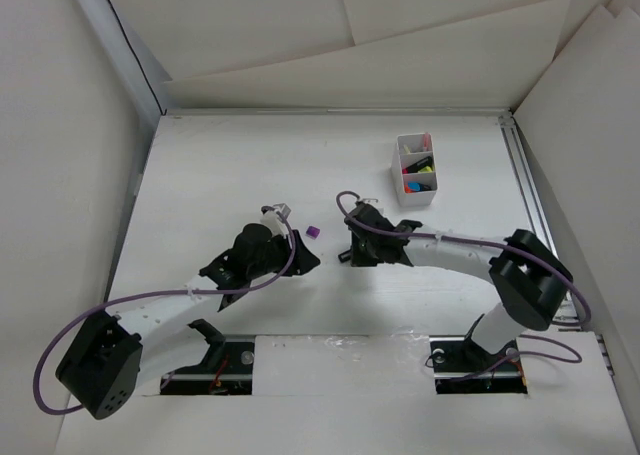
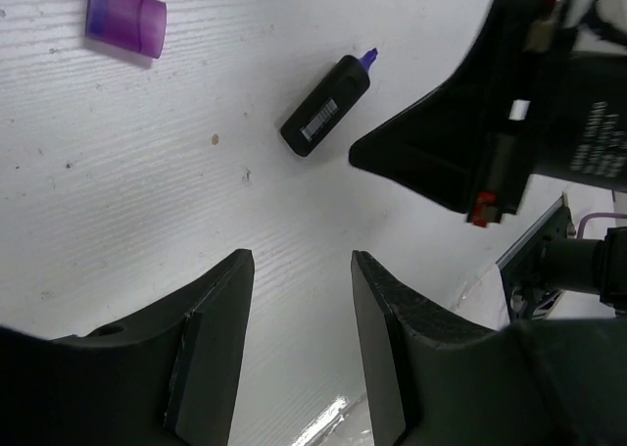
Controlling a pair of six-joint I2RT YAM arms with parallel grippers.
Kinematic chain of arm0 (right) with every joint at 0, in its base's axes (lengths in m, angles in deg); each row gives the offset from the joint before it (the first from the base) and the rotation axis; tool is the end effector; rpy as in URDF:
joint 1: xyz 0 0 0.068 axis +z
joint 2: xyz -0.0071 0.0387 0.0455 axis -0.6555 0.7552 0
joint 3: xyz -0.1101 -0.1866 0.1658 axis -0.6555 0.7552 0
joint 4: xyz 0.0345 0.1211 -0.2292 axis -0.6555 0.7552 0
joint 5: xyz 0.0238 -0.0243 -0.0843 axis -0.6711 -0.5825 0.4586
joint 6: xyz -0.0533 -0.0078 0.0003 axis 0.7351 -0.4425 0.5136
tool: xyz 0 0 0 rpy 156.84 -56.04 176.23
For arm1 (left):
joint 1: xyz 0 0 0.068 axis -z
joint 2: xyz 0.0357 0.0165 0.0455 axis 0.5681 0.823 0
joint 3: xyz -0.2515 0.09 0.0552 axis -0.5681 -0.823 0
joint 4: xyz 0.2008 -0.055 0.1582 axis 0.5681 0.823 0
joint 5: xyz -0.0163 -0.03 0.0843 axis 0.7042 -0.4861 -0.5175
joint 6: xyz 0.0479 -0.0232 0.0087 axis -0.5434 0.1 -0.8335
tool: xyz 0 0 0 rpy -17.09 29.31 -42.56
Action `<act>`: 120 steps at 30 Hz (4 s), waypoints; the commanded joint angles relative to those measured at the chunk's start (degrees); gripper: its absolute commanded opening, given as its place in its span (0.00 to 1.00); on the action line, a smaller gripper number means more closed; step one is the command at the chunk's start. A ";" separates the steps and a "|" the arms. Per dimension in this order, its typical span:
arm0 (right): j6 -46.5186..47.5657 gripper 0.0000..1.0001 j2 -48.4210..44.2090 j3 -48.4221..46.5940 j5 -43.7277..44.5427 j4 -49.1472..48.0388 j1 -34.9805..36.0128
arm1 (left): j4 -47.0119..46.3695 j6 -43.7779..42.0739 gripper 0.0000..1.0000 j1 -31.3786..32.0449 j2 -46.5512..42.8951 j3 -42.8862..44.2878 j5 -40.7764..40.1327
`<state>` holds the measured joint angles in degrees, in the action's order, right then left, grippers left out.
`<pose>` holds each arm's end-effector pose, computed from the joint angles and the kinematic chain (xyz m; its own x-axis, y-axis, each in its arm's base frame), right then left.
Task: Sort the stationery into containers
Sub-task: Pick up the pen from the center of the board.
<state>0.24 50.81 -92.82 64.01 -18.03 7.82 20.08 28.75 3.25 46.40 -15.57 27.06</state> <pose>0.2082 0.2290 0.1860 -0.8714 0.0193 -0.4902 -0.1285 0.9554 0.2660 0.1635 -0.1380 0.1966 -0.7037 -0.1729 -0.6891 0.4425 0.6522 -0.6155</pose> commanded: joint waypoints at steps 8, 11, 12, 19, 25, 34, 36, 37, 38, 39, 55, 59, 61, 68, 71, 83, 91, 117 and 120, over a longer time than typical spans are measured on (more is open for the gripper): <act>5.25 0.00 10.21 -6.48 -2.99 -6.40 -0.43 | -2.15 0.44 0.41 0.19 -2.40 2.76 -0.09; 6.66 0.00 13.64 -10.25 -2.99 -7.73 -1.84 | -2.15 0.44 0.41 0.19 -2.40 2.76 -0.09; 6.66 0.00 14.43 -11.22 -2.99 -7.73 -2.45 | -1.45 0.44 0.41 0.19 -2.40 2.76 -0.70; 8.60 0.10 8.48 -10.71 -9.15 -7.20 -2.98 | -0.13 -0.08 0.41 0.19 -2.40 3.29 -1.94; 14.64 0.54 -2.25 -5.26 -1.07 -3.34 -5.79 | -0.83 -1.23 0.41 0.19 -0.13 5.22 -1.41; 22.56 0.61 -0.06 -6.74 -1.13 1.68 -8.87 | -0.92 -2.28 0.41 0.19 3.66 9.35 1.14; 24.41 0.64 -0.06 -6.75 -3.25 1.68 -9.48 | -0.92 -2.28 0.41 0.19 3.66 9.35 1.14; 24.42 0.64 -0.06 -7.36 -4.74 1.68 -9.49 | -0.92 -2.28 0.41 0.19 3.66 9.35 1.14; 25.11 0.64 0.55 -7.36 -5.80 2.20 -10.01 | -0.92 -2.28 0.41 0.19 3.66 9.35 1.14; 25.90 0.65 1.68 -7.37 -6.94 2.21 -10.01 | -0.92 -2.28 0.41 0.19 3.66 9.35 0.62; 26.97 0.62 11.80 -11.58 -9.41 5.19 -9.40 | -2.50 -2.28 0.39 0.19 4.19 9.35 1.14; 26.27 0.50 12.33 -10.53 -10.03 5.19 -8.34 | -1.28 -1.67 0.39 0.19 2.00 8.83 -0.09; 25.65 0.42 12.33 -10.53 -10.03 5.19 -7.82 | -1.27 -1.14 0.39 0.19 0.94 8.22 -1.93; 23.89 0.20 8.47 -9.91 -8.53 3.79 -7.82 | -3.20 1.49 0.41 -2.54 -0.29 4.79 -0.27; 23.89 0.19 3.03 -9.30 -9.23 3.79 -7.82 | -3.20 2.02 0.42 -2.54 0.31 4.78 0.52; 23.89 0.19 -9.56 -8.15 -17.15 5.54 -2.64 | -4.79 11.95 0.49 -2.54 -2.05 9.34 5.01; 24.42 0.18 -8.94 -8.07 -18.29 5.63 0.61 | -5.30 14.59 0.49 -11.63 -2.05 6.64 20.45; 31.71 0.17 -3.40 -15.62 -25.32 7.39 4.66 | 0.22 4.57 0.39 -17.04 4.01 6.55 37.60; 32.41 0.17 -3.40 -16.24 -25.93 7.39 4.66 | -2.58 6.33 0.35 -17.04 4.53 6.01 41.37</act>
<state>30.95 47.49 -106.11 39.14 -10.30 12.06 20.96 35.11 -13.73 50.77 -9.54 62.91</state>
